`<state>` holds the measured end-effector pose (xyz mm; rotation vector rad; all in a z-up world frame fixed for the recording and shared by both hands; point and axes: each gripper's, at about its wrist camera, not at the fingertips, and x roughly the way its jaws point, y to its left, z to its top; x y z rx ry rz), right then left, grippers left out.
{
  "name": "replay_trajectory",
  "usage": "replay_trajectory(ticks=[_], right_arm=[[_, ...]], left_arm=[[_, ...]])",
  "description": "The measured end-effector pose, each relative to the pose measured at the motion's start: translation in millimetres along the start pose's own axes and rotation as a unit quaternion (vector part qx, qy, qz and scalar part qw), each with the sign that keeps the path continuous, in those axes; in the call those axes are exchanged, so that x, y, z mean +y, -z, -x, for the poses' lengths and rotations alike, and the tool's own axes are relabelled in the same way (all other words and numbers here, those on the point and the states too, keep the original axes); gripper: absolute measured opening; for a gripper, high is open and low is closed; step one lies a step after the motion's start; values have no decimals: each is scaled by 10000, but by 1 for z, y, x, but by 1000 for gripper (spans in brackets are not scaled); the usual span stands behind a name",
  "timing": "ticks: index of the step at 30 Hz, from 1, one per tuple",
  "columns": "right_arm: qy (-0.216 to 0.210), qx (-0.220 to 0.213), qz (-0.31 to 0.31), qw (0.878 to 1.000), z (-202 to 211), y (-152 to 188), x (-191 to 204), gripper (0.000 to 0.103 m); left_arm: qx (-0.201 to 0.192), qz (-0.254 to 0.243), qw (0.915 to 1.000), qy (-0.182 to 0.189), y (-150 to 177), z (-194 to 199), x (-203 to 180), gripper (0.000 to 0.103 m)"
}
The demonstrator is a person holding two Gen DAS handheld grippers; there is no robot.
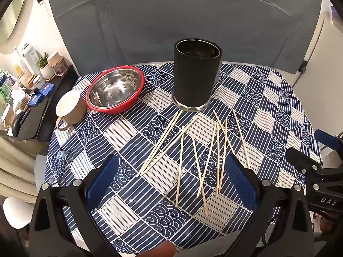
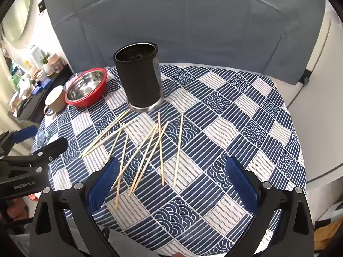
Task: Organize utensils
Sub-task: 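Move both tools toward the scattered wooden chopsticks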
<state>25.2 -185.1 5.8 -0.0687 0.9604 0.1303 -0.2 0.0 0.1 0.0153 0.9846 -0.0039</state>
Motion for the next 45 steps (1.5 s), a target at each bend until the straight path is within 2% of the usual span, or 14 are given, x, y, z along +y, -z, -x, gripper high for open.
replay_trajectory(ticks=[36,45], right_arm=[[-36,52,-37,10000,-3,0,-2,95],[-43,211,-88,9997,-11,1,-3,95]], left_arm=[[185,-50,9997,-130,2,-5,1,97],[330,-184,9992,-155,2,-13,1,97]])
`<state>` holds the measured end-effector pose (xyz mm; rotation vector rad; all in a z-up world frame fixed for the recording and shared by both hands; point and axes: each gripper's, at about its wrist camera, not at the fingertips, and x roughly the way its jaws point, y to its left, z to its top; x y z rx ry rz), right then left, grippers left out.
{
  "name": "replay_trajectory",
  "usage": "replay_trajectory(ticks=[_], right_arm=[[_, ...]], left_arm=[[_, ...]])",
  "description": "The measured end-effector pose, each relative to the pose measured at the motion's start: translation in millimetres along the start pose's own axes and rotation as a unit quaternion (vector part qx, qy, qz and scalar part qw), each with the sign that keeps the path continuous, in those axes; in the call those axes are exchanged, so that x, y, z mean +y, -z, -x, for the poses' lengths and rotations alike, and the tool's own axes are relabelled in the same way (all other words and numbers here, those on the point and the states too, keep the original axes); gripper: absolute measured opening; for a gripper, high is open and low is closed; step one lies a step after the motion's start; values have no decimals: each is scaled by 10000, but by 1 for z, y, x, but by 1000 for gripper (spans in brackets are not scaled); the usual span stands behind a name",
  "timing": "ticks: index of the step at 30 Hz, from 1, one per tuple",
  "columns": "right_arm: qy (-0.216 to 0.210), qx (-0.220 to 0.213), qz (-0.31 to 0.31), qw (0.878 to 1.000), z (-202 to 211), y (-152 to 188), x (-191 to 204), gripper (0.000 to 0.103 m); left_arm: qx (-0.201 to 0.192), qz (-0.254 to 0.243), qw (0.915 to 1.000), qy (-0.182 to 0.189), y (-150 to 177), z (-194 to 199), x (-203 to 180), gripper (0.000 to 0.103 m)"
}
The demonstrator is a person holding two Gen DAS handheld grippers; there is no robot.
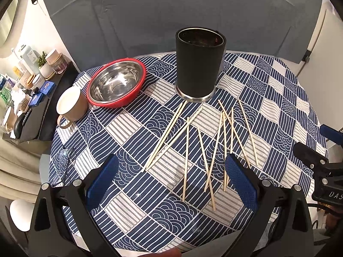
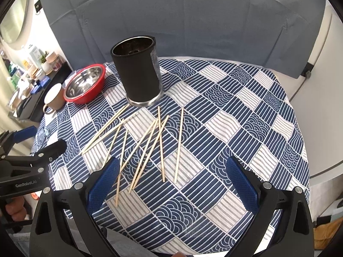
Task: Organize utensils
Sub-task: 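Move both tools toward the scattered wooden chopsticks, then lower the left and right grippers onto single chopsticks and close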
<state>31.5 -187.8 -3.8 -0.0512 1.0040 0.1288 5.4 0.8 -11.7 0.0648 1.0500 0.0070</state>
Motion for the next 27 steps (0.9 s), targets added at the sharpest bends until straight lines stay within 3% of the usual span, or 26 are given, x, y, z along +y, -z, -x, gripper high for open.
replay_trajectory(ticks=[17,27], right_arm=[[210,469,-338,9981,-29,2,-16,95],[404,689,-246,9965,-55,0,-18,95]], left_arm=[[644,355,9973,-1,2,-39,27,97],[947,349,9942,-362,-2,-77,49,97]])
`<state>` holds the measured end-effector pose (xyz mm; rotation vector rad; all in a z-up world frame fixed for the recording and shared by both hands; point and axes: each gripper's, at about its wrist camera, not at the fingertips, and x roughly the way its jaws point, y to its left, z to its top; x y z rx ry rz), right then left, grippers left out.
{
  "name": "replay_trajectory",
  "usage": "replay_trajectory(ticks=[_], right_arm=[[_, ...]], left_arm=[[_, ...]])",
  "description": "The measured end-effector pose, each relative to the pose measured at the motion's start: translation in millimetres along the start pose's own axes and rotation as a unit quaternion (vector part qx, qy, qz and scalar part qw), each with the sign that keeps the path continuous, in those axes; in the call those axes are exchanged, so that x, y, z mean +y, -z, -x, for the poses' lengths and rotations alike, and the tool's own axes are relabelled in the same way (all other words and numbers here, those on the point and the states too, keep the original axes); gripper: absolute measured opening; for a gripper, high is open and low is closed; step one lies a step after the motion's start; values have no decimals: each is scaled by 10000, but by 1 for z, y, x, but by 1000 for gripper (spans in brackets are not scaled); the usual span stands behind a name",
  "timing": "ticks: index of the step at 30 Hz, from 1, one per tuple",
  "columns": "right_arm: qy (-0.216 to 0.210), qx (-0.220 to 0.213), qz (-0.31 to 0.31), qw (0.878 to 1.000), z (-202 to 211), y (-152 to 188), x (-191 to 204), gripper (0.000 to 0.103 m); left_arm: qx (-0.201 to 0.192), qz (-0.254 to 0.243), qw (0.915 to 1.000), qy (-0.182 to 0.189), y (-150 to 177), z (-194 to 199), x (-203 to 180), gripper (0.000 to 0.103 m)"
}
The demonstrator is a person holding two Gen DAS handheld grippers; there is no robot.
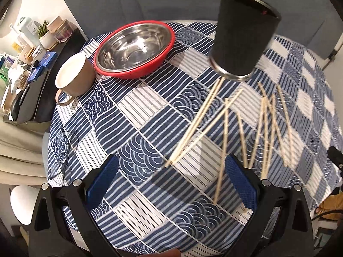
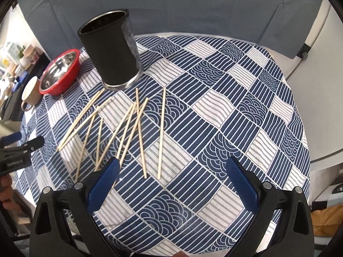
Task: Organize utensils
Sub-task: 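Lower the left and right grippers onto single chopsticks and close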
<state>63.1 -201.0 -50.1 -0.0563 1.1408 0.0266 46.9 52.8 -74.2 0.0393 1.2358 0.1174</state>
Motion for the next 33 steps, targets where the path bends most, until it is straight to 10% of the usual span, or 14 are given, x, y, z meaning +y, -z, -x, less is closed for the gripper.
replay_trajectory(ticks=[33], right_arm=[[665,503,176,9964,-106,-40,-12,95]], left_arm=[[340,-539,9975,-295,-50,-104,3,97]])
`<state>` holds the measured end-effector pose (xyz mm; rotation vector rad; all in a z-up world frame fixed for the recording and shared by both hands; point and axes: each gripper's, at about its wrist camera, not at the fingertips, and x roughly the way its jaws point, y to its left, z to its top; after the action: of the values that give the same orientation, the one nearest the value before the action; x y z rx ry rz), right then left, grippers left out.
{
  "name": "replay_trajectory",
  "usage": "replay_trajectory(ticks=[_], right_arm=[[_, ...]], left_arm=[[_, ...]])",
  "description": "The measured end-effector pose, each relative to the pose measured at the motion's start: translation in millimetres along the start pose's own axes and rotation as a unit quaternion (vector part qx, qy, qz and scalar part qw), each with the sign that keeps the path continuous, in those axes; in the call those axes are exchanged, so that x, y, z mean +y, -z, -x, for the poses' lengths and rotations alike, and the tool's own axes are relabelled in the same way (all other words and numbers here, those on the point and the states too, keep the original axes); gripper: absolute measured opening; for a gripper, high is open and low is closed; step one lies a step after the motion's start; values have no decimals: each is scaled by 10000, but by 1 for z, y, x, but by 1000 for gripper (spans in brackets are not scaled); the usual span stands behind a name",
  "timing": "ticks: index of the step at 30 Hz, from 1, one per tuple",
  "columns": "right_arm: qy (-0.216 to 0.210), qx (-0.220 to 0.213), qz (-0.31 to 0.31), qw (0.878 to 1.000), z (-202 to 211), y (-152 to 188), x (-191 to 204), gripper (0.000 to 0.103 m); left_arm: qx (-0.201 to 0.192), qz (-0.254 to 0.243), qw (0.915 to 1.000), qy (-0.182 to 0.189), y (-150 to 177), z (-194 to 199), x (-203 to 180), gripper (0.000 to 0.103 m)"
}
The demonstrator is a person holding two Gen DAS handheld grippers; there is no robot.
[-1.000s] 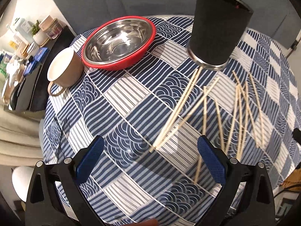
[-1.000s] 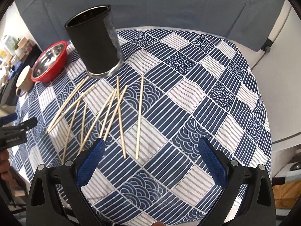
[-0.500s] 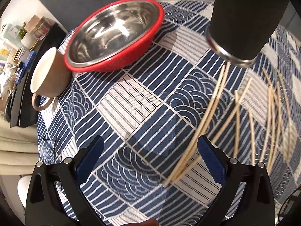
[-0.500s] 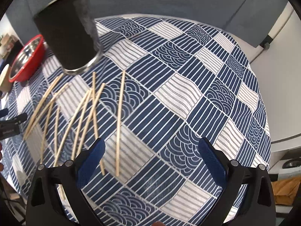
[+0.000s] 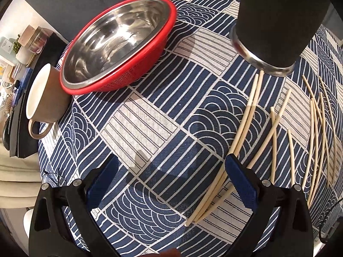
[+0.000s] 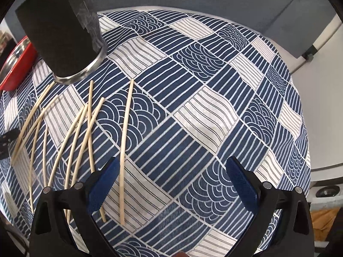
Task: Organize utensils
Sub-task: 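Lower the left and right grippers onto single chopsticks and close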
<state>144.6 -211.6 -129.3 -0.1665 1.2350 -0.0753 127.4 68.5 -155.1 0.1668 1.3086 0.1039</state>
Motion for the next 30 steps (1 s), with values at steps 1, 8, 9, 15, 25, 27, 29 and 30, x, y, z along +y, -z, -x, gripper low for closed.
replay_trajectory(ticks=[1,8,9,15,25,27,29,30], right_arm=[[6,11,2,10000,-1,-1,0,95],[87,148,4,9999,-16,-1,1,95],[86,166,1,9998,-18,-1,1,95],[74,212,-8,9997,-29,1,2,95],[-546,259,-485,9970,-39,4,-18,95],[-636,340,-587,9957,-42,3,-22,96],[-605,389,-573,9958,-41,1,-22,95],[-523,415,-622,9958,-40,0,-23,95]], left_arm=[[16,-10,10000,29,0,-1,-1,97],[42,-37,9999,-134,-6,-9,-6,99],[-2,-64,9999,-136,-6,-10,-7,99],[6,-127,9998,127,-13,-18,2,99],[-124,378,9962,770,-7,-31,32,99],[-203,336,9961,785,-6,-31,33,99],[-225,392,9961,758,-6,-32,34,99],[-226,413,9961,749,-3,-30,31,99]])
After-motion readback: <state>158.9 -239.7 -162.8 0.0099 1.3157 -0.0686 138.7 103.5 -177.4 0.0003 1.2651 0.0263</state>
